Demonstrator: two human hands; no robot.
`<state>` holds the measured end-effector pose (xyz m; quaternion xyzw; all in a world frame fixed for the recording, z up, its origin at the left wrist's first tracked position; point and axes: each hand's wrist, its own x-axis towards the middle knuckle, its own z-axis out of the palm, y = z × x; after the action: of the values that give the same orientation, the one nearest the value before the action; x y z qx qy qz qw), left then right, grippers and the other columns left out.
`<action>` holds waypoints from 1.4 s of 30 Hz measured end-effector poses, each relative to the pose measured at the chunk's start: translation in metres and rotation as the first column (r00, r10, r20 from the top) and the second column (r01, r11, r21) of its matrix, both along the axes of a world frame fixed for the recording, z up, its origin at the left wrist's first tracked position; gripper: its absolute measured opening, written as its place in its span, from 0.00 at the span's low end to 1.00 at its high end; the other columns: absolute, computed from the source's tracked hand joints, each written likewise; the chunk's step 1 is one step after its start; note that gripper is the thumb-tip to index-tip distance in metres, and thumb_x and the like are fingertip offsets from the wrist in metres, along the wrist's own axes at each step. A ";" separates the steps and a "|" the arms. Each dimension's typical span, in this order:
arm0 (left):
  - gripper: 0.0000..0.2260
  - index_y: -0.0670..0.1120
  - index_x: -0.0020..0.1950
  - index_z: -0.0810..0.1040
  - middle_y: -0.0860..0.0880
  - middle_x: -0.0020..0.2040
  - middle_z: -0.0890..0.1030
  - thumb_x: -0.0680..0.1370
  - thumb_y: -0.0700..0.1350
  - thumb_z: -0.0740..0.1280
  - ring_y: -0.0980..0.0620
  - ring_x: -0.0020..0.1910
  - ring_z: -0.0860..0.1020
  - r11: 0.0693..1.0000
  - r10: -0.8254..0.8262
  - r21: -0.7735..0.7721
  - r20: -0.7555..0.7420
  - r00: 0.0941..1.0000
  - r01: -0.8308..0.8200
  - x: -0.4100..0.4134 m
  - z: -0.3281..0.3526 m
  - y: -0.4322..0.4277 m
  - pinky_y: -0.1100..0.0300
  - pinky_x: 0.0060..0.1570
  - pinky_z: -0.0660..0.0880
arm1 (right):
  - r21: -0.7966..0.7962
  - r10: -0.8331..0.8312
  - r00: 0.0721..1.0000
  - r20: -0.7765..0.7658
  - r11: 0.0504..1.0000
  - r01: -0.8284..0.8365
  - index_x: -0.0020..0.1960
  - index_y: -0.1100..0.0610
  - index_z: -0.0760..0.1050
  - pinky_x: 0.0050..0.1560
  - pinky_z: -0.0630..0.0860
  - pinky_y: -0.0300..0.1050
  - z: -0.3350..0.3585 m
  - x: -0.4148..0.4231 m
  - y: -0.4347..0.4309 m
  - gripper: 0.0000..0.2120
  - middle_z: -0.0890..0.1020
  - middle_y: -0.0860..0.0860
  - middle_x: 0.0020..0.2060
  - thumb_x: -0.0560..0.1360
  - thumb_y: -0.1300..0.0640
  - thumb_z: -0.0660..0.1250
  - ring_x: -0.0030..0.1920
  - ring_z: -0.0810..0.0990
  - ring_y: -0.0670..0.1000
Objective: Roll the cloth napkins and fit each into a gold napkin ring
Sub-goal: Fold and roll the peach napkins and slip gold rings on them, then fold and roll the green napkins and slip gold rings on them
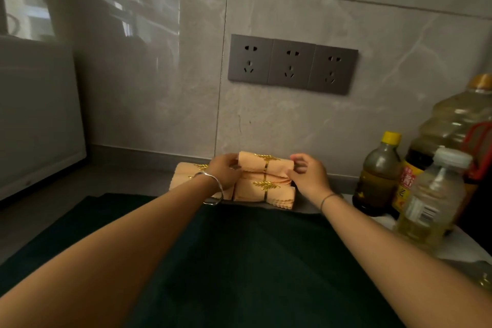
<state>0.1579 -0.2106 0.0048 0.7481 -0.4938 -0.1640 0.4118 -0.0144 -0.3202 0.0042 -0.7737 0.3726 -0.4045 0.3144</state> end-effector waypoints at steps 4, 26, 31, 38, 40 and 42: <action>0.28 0.50 0.75 0.57 0.44 0.73 0.64 0.78 0.48 0.64 0.42 0.69 0.66 0.994 0.105 0.027 0.094 0.990 -0.108 -0.008 0.000 0.017 0.46 0.66 0.67 | -0.013 -0.013 0.999 -0.045 1.000 0.012 0.66 0.56 0.70 0.51 0.74 0.42 0.006 -0.010 0.011 0.20 0.76 0.53 0.62 0.75 0.63 0.67 0.58 0.76 0.52; 0.34 0.54 0.77 0.46 0.52 0.78 0.46 0.76 0.66 0.53 0.47 0.76 0.43 0.855 -0.358 0.505 0.403 0.842 0.121 -0.188 -0.020 0.270 0.48 0.73 0.40 | 0.078 0.196 0.847 -0.493 0.980 -0.182 0.70 0.47 0.65 0.71 0.58 0.42 -0.019 -0.194 0.253 0.21 0.62 0.45 0.73 0.78 0.48 0.61 0.73 0.59 0.46; 0.35 0.57 0.77 0.44 0.53 0.77 0.43 0.75 0.69 0.51 0.48 0.76 0.41 0.825 -0.439 0.537 0.419 0.795 0.173 -0.215 -0.021 0.328 0.48 0.73 0.38 | 0.004 0.228 0.715 -0.661 0.954 -0.300 0.74 0.43 0.57 0.74 0.47 0.44 -0.025 -0.235 0.314 0.25 0.55 0.41 0.75 0.78 0.41 0.56 0.75 0.49 0.42; 0.42 0.62 0.75 0.41 0.58 0.77 0.40 0.68 0.73 0.57 0.52 0.75 0.37 0.765 -0.567 0.577 0.398 0.721 0.284 -0.231 -0.018 0.391 0.46 0.73 0.36 | 0.037 0.319 0.595 -0.738 0.899 -0.436 0.73 0.34 0.51 0.72 0.41 0.39 -0.021 -0.288 0.380 0.35 0.48 0.32 0.72 0.68 0.27 0.52 0.72 0.42 0.35; 0.43 0.62 0.75 0.41 0.59 0.76 0.40 0.67 0.73 0.60 0.52 0.75 0.37 0.760 -0.587 0.575 0.409 0.699 0.303 -0.231 -0.018 0.402 0.46 0.72 0.35 | 0.060 0.343 0.566 -0.750 0.887 -0.458 0.71 0.31 0.50 0.74 0.43 0.42 -0.019 -0.299 0.392 0.35 0.46 0.30 0.71 0.66 0.26 0.54 0.72 0.41 0.35; 0.45 0.63 0.75 0.42 0.59 0.76 0.40 0.67 0.72 0.62 0.53 0.75 0.37 0.763 -0.596 0.563 0.422 0.683 0.317 -0.230 -0.019 0.409 0.47 0.72 0.35 | 0.058 0.348 0.544 -0.764 0.876 -0.479 0.71 0.30 0.50 0.73 0.43 0.41 -0.016 -0.305 0.399 0.36 0.46 0.29 0.70 0.66 0.27 0.58 0.72 0.41 0.34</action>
<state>-0.0723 0.1985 -0.0141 0.6818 -0.7185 -0.1374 0.0021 -0.3192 0.0788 -0.0117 -0.9578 0.2417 0.0121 0.1551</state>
